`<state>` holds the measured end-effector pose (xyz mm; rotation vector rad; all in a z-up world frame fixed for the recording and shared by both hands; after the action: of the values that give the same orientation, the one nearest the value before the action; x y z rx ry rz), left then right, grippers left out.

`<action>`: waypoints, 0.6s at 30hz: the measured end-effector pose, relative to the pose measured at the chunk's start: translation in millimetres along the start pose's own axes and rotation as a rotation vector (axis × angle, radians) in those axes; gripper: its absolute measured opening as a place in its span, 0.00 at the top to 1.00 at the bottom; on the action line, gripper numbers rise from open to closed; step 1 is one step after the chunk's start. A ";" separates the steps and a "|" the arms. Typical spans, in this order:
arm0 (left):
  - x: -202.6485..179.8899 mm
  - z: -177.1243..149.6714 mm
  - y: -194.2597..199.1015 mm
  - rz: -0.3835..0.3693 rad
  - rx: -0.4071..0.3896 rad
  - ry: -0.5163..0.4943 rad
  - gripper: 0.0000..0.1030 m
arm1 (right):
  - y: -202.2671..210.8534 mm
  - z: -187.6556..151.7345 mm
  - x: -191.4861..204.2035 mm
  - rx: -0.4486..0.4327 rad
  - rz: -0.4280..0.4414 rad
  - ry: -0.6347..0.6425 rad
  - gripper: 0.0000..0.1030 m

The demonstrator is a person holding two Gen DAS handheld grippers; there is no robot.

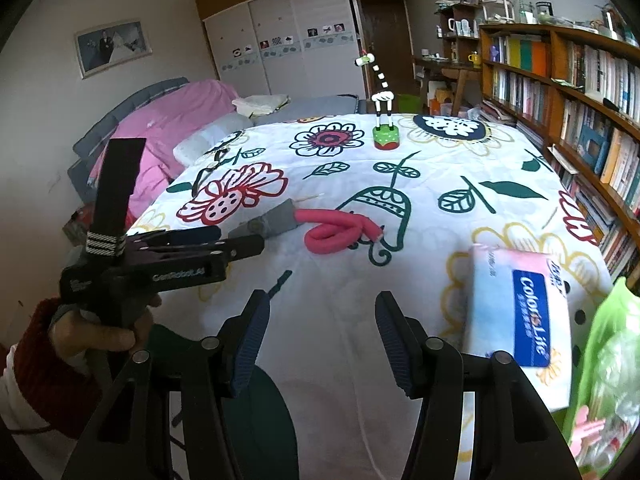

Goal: Organize soft objects
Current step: 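Withdraw both open tools from the plate back over the bed cover, then lower the left tool onto the grey sock while the right lowers onto the red foam tube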

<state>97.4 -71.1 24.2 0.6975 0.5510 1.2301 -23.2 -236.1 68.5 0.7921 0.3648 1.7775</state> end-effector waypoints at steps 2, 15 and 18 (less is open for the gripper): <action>0.8 3.4 -6.8 0.006 0.007 -0.007 0.23 | -6.0 3.2 -1.4 0.008 0.005 -0.007 0.45; -4.1 17.0 -37.1 0.017 0.037 -0.046 0.48 | -40.4 16.5 -14.1 0.086 -0.007 -0.045 0.45; -5.5 15.4 -35.6 0.015 0.021 -0.053 0.55 | -47.0 21.2 -18.5 0.098 -0.002 -0.062 0.45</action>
<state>130.1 -85.5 8.4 0.7515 0.5166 1.2176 28.1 -239.7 49.6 0.9141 0.4139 1.7391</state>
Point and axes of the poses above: each gripper's, at about its wrist camera, not at the fingertips, and y roughly against the way its jaws point, x to its left, z to its top, the point moved 2 cm from there along -y, roughly the way its jaws point, and after that the axes turned 13 degrees about z, right-handed, at the moved point
